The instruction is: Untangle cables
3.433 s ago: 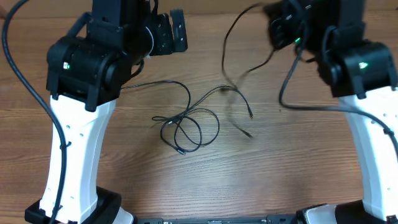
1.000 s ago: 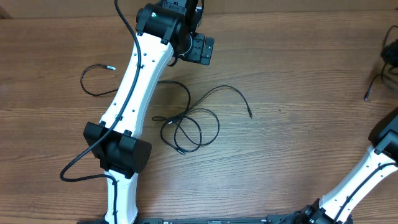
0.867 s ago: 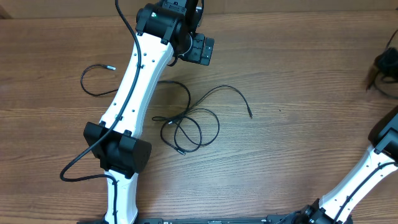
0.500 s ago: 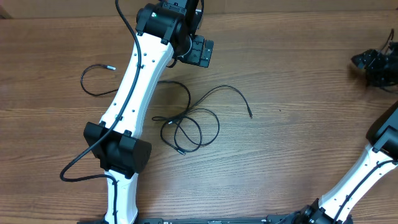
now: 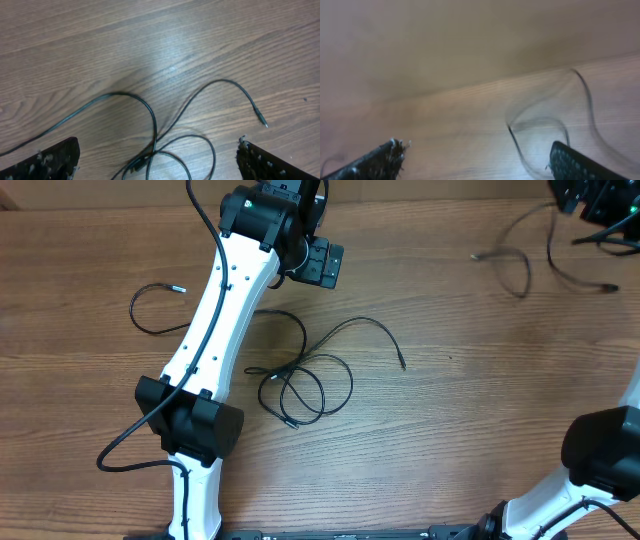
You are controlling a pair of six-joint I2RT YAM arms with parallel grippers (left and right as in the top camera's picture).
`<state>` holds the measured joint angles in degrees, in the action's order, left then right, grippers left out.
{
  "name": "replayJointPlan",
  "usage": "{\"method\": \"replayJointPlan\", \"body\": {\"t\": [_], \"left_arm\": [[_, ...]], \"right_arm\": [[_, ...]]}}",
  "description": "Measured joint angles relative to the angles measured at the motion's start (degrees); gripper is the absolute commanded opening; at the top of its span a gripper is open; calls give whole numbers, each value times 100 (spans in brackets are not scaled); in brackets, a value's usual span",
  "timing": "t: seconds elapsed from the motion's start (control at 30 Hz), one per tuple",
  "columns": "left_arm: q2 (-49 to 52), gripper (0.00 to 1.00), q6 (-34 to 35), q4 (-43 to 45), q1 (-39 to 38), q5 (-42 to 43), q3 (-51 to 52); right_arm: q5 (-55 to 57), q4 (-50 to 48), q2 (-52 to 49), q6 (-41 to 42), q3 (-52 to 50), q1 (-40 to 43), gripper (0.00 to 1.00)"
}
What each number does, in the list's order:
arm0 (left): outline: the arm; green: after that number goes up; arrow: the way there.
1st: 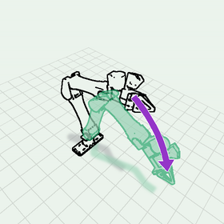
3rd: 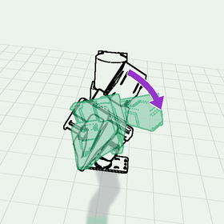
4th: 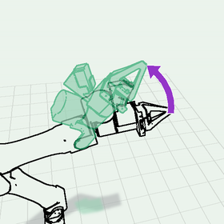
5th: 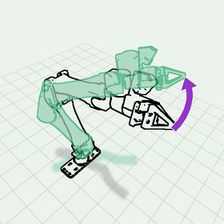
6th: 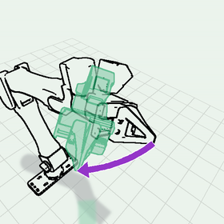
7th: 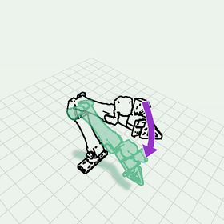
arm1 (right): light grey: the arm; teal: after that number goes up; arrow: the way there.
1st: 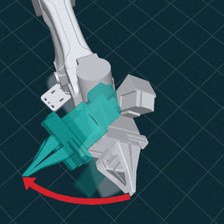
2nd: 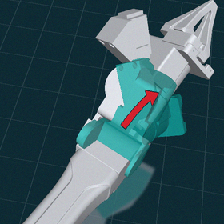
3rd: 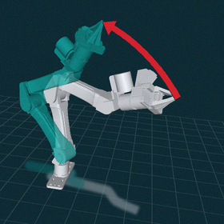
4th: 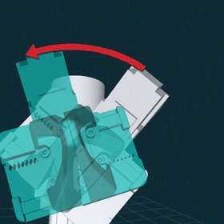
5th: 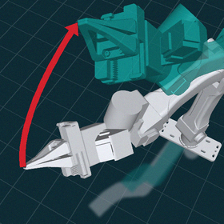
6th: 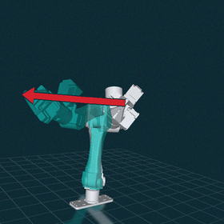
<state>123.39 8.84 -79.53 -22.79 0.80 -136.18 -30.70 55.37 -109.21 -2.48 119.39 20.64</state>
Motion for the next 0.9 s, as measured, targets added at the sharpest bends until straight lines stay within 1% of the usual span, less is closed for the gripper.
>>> {"method": "replayJointPlan", "body": {"t": [0.07, 0.13, 0.23, 0.33, 0.47, 0.7, 0.83, 0.9], "left_arm": [[0, 100, 2, 59, 0, -39, 0], [0, 100, 7, 109, 0, -61, 0], [0, 100, 15, 133, 0, -83, 0], [0, 100, 15, 133, 2, -105, 0], [0, 100, 13, 164, 2, -155, 0], [0, 100, 11, 201, 4, -317, 0], [0, 100, 13, 308, 4, -584, 0], [0, 100, 46, 455, 15, -684, 0]], "right_arm": [[-17, 509, -85, -219, -35, -254, 91], [-15, 684, -214, -358, -92, -511, 91], [173, 697, -382, -505, -153, -992, 96], [632, 619, -378, -573, -164, -1250, 96], [1012, 695, -378, -629, -164, -1235, 96], [743, 1082, -380, -654, -168, -1331, 96], [374, 1615, -378, -673, -317, -1661, 96], [153, 1781, -378, -824, -525, -1915, 96]]}}
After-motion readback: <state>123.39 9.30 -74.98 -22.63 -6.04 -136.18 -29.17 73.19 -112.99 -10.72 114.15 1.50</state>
